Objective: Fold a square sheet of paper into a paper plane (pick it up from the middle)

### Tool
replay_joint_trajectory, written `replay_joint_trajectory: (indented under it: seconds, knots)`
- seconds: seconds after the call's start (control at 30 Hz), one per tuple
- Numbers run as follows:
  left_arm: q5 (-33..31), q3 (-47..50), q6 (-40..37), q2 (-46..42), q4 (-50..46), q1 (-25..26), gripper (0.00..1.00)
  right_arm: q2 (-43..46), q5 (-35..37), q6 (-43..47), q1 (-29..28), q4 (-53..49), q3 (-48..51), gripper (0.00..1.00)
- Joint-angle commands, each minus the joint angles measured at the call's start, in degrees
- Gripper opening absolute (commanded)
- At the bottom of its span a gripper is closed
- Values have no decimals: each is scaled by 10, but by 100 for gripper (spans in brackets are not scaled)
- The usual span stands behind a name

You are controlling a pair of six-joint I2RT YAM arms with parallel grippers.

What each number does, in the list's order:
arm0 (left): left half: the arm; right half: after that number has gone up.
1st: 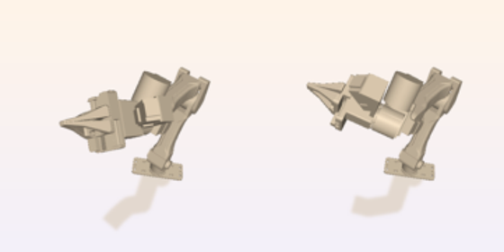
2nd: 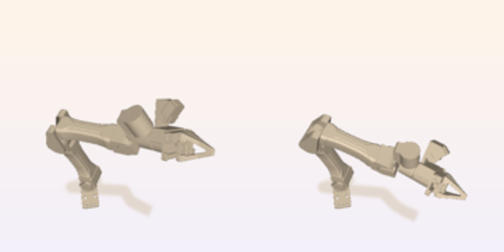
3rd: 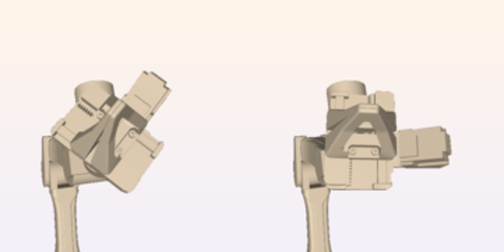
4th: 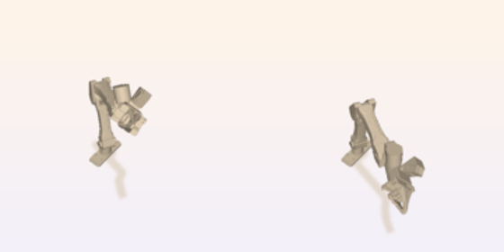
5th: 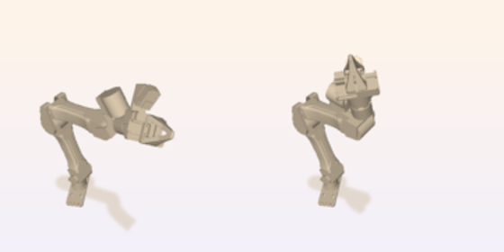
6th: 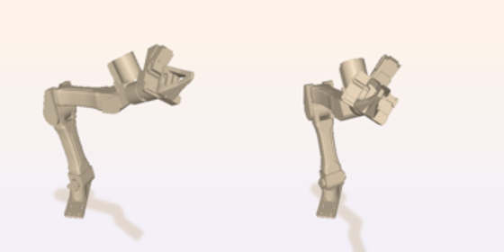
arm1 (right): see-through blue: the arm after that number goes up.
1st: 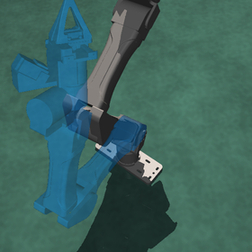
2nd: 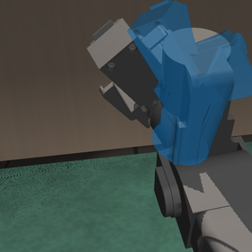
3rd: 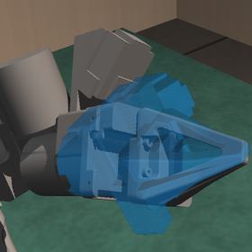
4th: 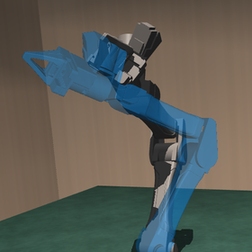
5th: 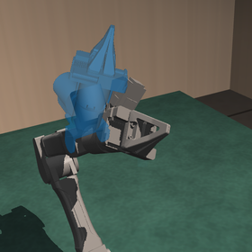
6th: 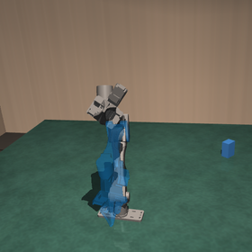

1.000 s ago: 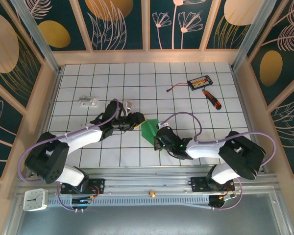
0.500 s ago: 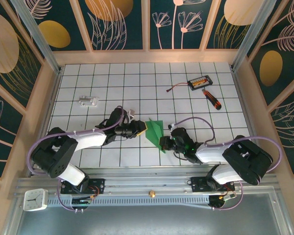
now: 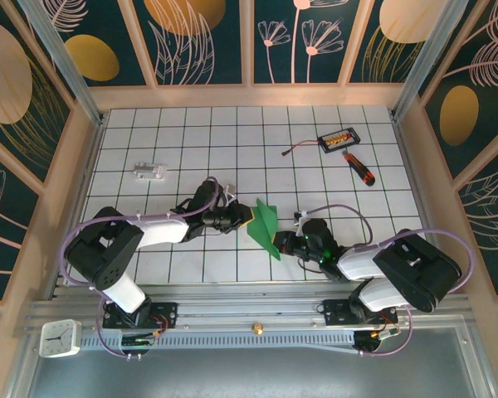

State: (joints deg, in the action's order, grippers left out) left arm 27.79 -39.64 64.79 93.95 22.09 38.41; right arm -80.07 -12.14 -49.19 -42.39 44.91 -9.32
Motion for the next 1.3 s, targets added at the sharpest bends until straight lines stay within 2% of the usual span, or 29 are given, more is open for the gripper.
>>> replay_joint_trajectory:
  seconds: [0.0,0.47,1.27]
  knots:
    - [-3,-21,2,17,21,7,13,-13,-11,-32,8,45,12,0]
    - [4,-66,-23,67,1,20,8,-52,-23,-57,22,47,8,0]
    - [9,-107,-59,108,-44,43,10,-72,-52,-53,36,57,2,0]
